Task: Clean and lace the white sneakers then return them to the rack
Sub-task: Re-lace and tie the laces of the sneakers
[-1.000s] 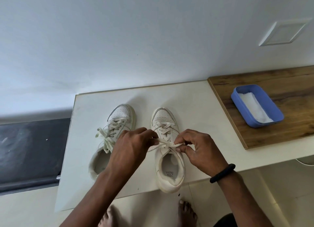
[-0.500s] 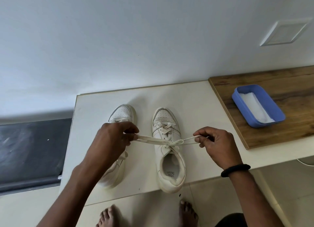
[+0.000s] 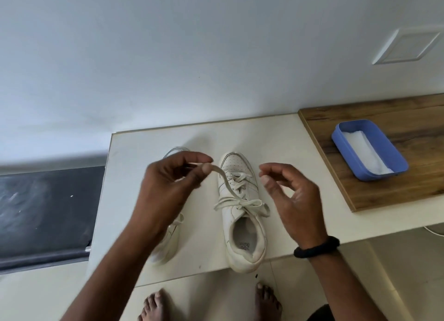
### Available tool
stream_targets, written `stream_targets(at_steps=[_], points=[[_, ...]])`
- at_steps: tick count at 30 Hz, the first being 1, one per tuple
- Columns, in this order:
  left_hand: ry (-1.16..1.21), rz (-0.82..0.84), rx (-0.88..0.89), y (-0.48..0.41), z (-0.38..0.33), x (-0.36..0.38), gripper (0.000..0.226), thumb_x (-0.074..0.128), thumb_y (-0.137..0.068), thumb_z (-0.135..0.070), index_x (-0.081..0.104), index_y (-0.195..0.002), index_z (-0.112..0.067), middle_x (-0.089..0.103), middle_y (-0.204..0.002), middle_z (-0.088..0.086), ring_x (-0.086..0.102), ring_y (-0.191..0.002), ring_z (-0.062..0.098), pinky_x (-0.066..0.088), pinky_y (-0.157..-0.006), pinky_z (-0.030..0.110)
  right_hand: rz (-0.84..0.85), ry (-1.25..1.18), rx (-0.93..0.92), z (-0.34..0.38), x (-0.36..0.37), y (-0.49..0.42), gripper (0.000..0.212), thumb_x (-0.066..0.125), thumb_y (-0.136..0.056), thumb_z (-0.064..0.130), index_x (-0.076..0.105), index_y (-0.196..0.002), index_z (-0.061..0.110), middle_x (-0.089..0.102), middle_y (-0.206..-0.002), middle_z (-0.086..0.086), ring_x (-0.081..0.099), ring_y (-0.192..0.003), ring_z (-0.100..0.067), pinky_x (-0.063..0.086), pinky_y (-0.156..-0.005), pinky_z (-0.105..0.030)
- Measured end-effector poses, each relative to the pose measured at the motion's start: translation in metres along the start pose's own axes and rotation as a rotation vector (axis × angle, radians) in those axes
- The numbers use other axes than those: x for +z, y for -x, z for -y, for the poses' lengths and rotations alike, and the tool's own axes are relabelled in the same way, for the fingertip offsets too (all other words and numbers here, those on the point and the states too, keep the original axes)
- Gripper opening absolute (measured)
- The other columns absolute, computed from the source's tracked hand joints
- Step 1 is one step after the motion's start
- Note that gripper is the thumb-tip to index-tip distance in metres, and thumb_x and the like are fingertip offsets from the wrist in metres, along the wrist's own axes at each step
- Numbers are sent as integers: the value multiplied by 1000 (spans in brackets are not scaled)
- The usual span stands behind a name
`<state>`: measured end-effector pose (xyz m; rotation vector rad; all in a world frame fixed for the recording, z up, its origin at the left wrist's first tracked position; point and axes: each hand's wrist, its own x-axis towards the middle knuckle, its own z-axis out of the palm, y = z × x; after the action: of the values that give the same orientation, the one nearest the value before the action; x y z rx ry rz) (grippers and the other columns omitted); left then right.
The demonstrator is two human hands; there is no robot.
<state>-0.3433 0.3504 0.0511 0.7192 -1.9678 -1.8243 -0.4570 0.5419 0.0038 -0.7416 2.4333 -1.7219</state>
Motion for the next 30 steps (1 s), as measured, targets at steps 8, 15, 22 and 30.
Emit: stream_targets(at_steps=[8,15,22,30], points=[[887,37,-332,0,17,34,32,67,-84,-11,65,-115,-12,73,-91,7,73,-101,18,57,-94,32,68,140,-197,4,45,15,9,71,-88,19,76,-96,16,77,-95,10,68,-92,0,50,-87,-12],[817,23,-373,-6,38,34,6,64,-90,-16,68,-90,-11,63,-83,0,60,-70,9,54,-86,29,270,455,5,-10,33,15,27,84,-76,28,71,-100,28,62,-107,12,64,-102,-14,54,-90,-40],[-418,172,40,2,48,40,18,59,-99,-24,75,-94,-29,68,-71,-19,54,-53,4,43,-53,19,277,350,123,-14,14,6,14,85,-77,22,77,-88,28,71,-88,13,65,-85,-2,53,-77,-23],[-779,210,398,-1,66,33,15,68,-93,-34,79,-102,-32,67,-84,-12,61,-73,8,53,-65,36,234,162,295,-24,9,1,13,79,-84,18,80,-85,30,77,-78,13,70,-77,1,59,-74,-23]])
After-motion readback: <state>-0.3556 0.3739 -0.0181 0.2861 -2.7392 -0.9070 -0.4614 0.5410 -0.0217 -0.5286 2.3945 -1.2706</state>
